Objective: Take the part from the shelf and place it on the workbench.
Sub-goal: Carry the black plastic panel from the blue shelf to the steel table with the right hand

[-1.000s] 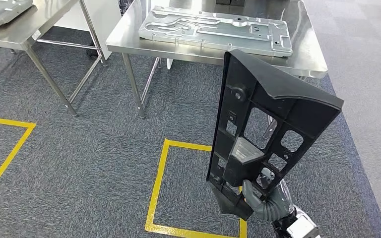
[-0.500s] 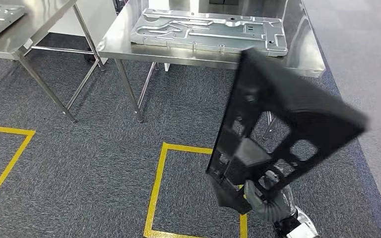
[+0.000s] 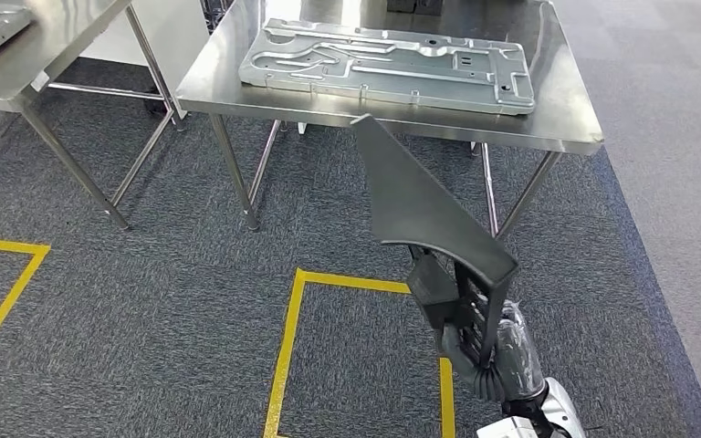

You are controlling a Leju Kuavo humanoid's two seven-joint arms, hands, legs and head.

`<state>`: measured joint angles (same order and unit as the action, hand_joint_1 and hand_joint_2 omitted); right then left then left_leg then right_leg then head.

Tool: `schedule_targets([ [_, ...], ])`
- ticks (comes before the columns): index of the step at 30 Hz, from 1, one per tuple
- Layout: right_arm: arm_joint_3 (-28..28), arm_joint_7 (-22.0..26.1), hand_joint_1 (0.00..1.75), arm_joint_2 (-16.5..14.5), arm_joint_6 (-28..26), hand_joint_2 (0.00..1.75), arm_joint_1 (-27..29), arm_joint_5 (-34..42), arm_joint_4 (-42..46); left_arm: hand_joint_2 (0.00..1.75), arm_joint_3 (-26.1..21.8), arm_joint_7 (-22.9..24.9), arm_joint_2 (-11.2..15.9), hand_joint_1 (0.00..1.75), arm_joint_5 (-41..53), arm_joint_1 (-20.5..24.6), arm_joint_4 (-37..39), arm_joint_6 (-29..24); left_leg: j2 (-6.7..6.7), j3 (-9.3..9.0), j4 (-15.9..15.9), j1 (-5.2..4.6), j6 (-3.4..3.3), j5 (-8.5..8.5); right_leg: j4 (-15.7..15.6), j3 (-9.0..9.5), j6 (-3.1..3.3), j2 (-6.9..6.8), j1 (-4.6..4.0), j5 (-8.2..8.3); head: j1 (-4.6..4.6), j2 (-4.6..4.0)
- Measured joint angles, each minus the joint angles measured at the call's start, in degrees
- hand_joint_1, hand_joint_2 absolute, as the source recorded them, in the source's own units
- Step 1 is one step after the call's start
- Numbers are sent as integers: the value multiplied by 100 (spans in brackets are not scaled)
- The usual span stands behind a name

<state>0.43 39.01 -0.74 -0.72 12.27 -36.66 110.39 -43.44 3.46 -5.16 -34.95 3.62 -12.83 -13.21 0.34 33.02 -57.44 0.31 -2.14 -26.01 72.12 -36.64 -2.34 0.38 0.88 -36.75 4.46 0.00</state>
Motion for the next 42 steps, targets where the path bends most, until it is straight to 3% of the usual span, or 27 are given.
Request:
schedule_targets([
  [1,2,-28,175,0,-27,175,-4,-174,-1,175,-4,5,-2,0,0,1,0,3,-3,-27,-1,3,4,-22,101,-115,-16,-4,17,68,0,0],
  [2,8,-59,175,0,-54,175,-11,-337,-2,175,-8,7,-3,0,0,1,0,7,-6,-63,-2,7,15,-47,-21,-120,-27,-10,32,249,0,0],
  [4,24,-105,175,1,-98,175,-33,-553,-5,175,-12,9,-4,0,0,2,0,14,-13,-141,-2,17,50,-100,-745,131,-23,-32,52,746,-1,0],
  [6,44,-121,175,2,-103,175,-57,-577,-10,175,-14,10,-4,0,0,7,0,16,-18,-187,-10,5,112,-151,-1314,353,24,-45,30,990,-1,0],
  [8,57,-110,175,2,-43,175,-71,-330,-16,175,-16,11,-4,0,0,15,0,16,-18,-203,-4,-5,187,-174,-1417,383,98,-36,-8,984,0,0],
  [11,53,-1,175,1,185,175,-78,621,-10,175,-18,12,-4,0,0,28,0,8,-15,-157,-156,11,275,-296,-1468,422,222,-29,12,996,0,0],
  [14,-10,38,175,-3,455,175,-96,1258,14,175,-23,14,-4,0,0,17,0,-4,-18,326,-1170,28,307,-780,-1491,465,304,-36,9,976,0,0],
  [16,-33,38,175,3,587,175,-107,878,23,175,-33,23,-4,0,0,-3,0,-3,-17,620,-1677,31,314,-884,-1488,485,325,-23,-12,955,0,0],
  [17,-15,37,175,16,635,175,-113,555,19,175,-43,31,-3,0,0,-10,0,1,-17,621,-1618,31,306,-769,-1487,504,329,-10,-21,942,0,0],
  [18,21,35,175,32,667,175,-115,252,8,175,-54,37,-1,0,0,-12,0,7,-17,519,-1348,29,286,-563,-1485,531,326,2,-30,926,0,0],
  [20,122,30,175,57,656,175,-121,-156,-28,175,-80,49,10,0,0,-1,0,15,-16,170,-535,11,219,-161,-1475,581,293,15,-54,879,0,0],
  [21,163,27,175,60,624,175,-125,-226,-45,175,-92,52,17,0,0,9,0,16,-15,47,-255,-3,190,-68,-1469,593,265,13,-63,858,0,0],
  [22,203,27,175,60,589,175,-130,-234,-57,175,-105,53,22,0,0,17,0,10,-16,-18,-102,-17,165,-46,-1465,595,235,10,-68,841,0,0],
  [26,295,37,175,59,482,175,-140,92,-63,175,-148,29,31,0,0,-7,0,-30,-19,-77,-2,-13,65,-51,-1354,577,106,-6,-48,740,-1,0],
  [28,298,38,175,59,461,175,-146,165,-65,175,-162,13,37,0,0,-15,0,-45,-11,-118,38,11,21,-43,-825,327,49,-12,-24,464,-2,0],
  [30,299,38,175,59,452,175,-145,173,-83,175,-169,8,40,0,0,-16,0,-51,-11,-131,38,13,5,-66,-65,-111,7,-15,-2,167,-2,0],
  [31,300,38,175,59,451,175,-141,173,-96,175,-176,8,40,0,0,-18,0,-52,-12,-144,36,13,8,-83,157,-269,-9,-17,8,149,-2,0],
  [32,301,38,175,60,450,175,-140,182,-106,175,-185,8,39,0,0,-21,0,-53,-14,-168,35,14,16,-103,160,-321,-19,-19,17,253,-2,0],
  [33,301,38,175,60,444,175,-140,233,-111,175,-197,9,38,0,0,-24,0,-55,-16,-203,33,16,29,-128,-69,-252,-23,-25,27,467,-1,0],
  [34,303,38,175,64,428,175,-142,356,-113,175,-210,11,35,0,0,-27,0,-58,-19,-242,32,16,47,-157,-470,-91,-20,-35,37,738,-2,0],
  [36,325,38,175,96,363,175,-166,725,-112,175,-236,25,32,0,0,-30,0,-61,-22,-291,30,0,104,-219,-1184,218,20,-51,27,1050,-1,0],
  [37,354,38,175,128,320,175,-186,857,-111,175,-247,37,32,0,0,-29,0,-57,-22,-300,31,-6,138,-241,-1359,292,53,-52,12,1087,-1,0],
  [40,503,38,175,250,178,175,-237,624,-111,175,-266,68,34,0,0,-14,-1,-45,-7,-353,57,-4,237,-292,-1431,339,171,-28,-6,1044,0,0],
  [42,615,38,175,290,103,175,-256,383,-122,175,-280,71,35,0,0,-3,-2,-49,-2,-312,-157,8,290,-434,-1480,412,253,-27,13,1031,0,0],
])
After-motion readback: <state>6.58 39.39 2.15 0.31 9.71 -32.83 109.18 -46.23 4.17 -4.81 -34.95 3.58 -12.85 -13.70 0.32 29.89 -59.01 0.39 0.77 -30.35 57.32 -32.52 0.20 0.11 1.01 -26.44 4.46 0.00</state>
